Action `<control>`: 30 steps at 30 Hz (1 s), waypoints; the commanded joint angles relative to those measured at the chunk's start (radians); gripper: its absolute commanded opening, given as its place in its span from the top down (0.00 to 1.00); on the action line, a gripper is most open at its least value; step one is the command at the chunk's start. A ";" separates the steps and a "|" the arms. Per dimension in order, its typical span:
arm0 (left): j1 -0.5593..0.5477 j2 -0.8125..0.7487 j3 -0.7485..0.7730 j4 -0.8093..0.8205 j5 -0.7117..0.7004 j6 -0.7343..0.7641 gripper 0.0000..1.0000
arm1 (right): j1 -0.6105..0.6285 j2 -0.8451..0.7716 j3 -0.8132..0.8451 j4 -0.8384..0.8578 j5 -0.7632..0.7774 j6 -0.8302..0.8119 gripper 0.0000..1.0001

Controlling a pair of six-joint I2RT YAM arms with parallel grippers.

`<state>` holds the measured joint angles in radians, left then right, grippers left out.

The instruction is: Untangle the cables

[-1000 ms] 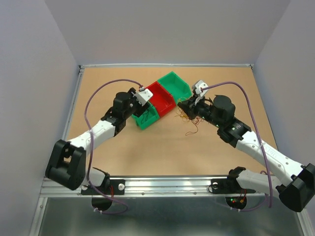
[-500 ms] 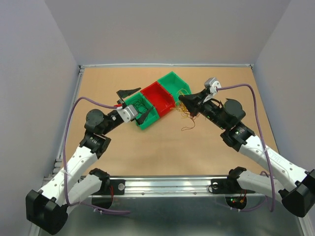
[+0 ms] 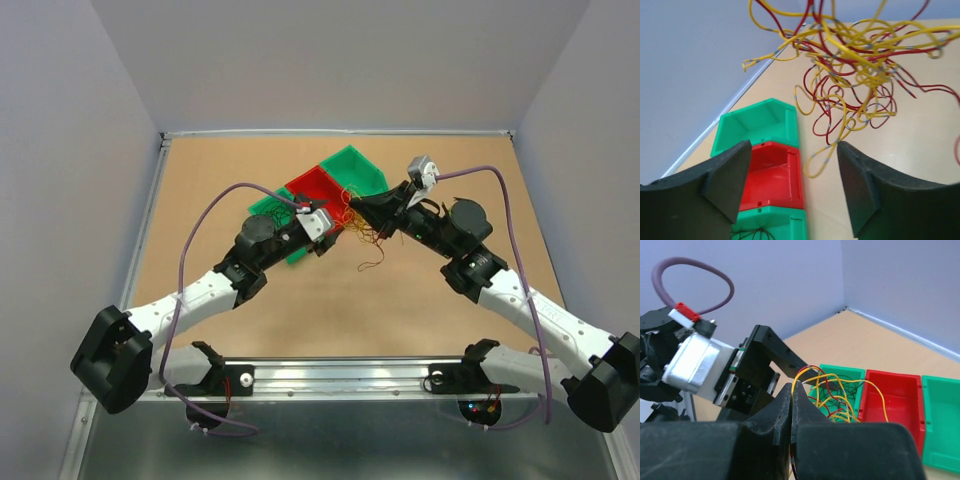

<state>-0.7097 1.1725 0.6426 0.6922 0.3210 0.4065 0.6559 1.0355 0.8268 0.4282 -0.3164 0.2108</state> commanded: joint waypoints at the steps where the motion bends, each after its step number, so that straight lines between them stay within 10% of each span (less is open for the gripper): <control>1: 0.000 0.024 0.038 0.058 -0.071 0.020 0.28 | 0.005 0.018 0.026 0.072 -0.067 0.019 0.99; 5: -0.002 0.042 0.060 0.033 -0.059 0.023 0.77 | 0.007 0.035 0.031 0.072 -0.059 0.018 0.99; 9: -0.002 0.033 0.051 0.027 -0.056 0.031 1.00 | 0.005 0.038 0.031 0.070 -0.032 0.018 0.99; 14: 0.004 -0.003 0.060 -0.011 -0.141 0.017 1.00 | 0.005 0.011 0.021 0.020 0.190 -0.019 0.99; 23: 0.159 -0.033 0.091 -0.056 -0.063 -0.117 1.00 | 0.005 -0.141 -0.055 -0.065 1.080 -0.070 0.99; 30: 0.188 -0.037 0.086 -0.036 -0.158 -0.133 1.00 | 0.007 -0.467 -0.207 -0.039 1.349 -0.068 0.99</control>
<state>-0.5339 1.1648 0.6891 0.6147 0.2058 0.3031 0.6579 0.6788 0.6891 0.3458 0.7891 0.1535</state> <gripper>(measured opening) 0.038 0.030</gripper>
